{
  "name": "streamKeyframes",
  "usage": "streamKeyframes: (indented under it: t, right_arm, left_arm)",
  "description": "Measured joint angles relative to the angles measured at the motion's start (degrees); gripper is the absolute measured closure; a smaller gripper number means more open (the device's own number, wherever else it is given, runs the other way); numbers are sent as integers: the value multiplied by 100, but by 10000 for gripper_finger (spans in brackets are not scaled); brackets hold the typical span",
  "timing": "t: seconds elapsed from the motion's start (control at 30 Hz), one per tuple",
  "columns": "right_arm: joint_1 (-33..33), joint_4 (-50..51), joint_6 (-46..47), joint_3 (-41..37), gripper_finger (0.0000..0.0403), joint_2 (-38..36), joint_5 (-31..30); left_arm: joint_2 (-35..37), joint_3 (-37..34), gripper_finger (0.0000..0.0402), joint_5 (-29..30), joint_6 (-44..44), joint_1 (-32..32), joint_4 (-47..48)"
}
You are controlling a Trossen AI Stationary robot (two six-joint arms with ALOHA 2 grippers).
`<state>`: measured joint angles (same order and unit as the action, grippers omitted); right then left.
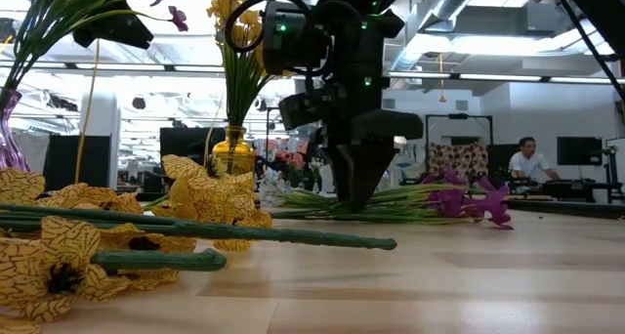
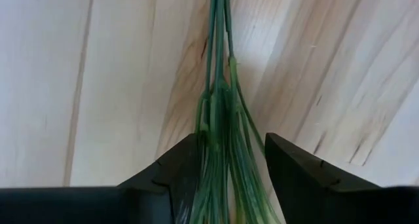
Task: Sort flowers into vase by color
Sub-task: Put the top violet flowers into the violet vase
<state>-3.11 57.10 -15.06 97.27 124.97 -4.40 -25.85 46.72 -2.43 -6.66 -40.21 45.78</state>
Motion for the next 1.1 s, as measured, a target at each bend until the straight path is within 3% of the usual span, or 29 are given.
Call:
streamKeyframes:
  t: [0.57, 0.7, 0.97, 1.1]
  right_arm:
    - [78, -79, 1, -225, 208, -9, 7]
    - [117, -42, 1, -225, 246, -9, 122]
    - [140, -42, 1, -223, 366, -9, 164]
    - [111, 182, 1, -157, 374, -9, 155]
  left_arm:
    - [0, 0, 291, 0, 0, 2, 0]
    - [0, 0, 291, 0, 0, 0, 0]
    - [0, 0, 291, 0, 0, 0, 0]
    - [0, 0, 291, 0, 2, 0, -25]
